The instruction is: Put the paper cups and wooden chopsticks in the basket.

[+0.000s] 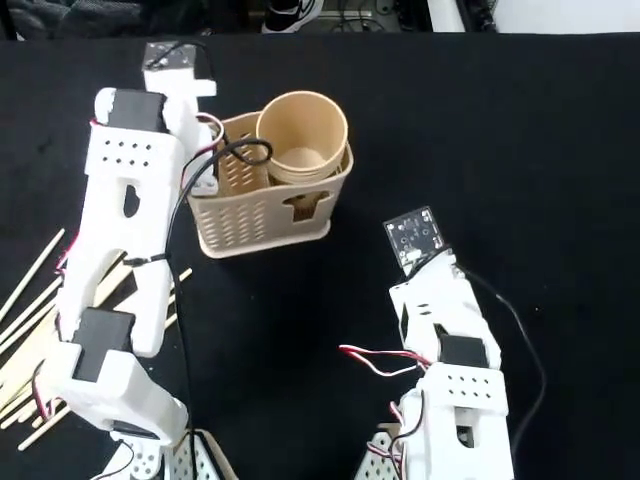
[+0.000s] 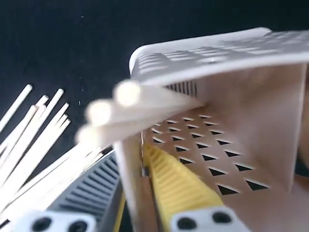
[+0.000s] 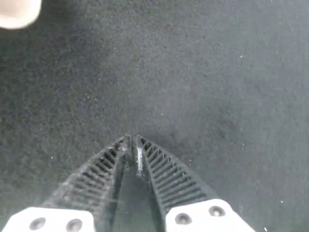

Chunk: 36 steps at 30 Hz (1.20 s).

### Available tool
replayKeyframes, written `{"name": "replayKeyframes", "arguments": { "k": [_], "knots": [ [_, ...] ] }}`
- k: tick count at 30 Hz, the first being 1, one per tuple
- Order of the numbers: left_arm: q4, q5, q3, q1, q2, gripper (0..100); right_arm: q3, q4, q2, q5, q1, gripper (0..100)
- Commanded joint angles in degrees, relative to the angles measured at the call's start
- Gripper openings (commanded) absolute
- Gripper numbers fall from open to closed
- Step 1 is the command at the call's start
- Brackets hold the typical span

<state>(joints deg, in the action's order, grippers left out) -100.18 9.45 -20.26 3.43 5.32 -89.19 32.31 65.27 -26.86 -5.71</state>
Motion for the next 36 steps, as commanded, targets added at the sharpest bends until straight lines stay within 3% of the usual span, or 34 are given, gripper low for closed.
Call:
{"name": "replayKeyframes", "arguments": {
  "k": [1, 4, 9, 12, 23, 32, 36],
  "knots": [
    [-0.6, -4.9, 1.0, 1.4, -2.4, 3, 0.0, -0.1, 0.7, -0.4, -0.5, 1.3],
    [-0.6, -8.2, 3.6, 1.1, -2.5, 4, 0.0, 0.3, 0.7, -0.6, 1.1, 1.3],
    [-0.4, -14.2, 2.7, -0.6, -2.5, 21, -0.7, -0.1, 0.7, -0.7, 1.5, 1.3],
    [0.4, -13.2, -1.4, -2.5, -2.4, 26, -0.7, -0.1, 0.7, -0.7, 1.5, 1.3],
    [-0.5, -6.4, -18.9, -3.4, -3.1, 26, -0.7, -0.1, 0.7, -0.8, 1.5, 1.3],
    [-0.7, -8.0, -24.0, -7.4, -3.2, 26, -0.7, -0.2, 0.7, -0.8, 1.5, 1.3],
    [-0.8, -11.7, -22.6, -14.1, -5.7, 26, -0.7, -0.2, 0.7, -0.8, 1.5, 1.3]
  ]
}}
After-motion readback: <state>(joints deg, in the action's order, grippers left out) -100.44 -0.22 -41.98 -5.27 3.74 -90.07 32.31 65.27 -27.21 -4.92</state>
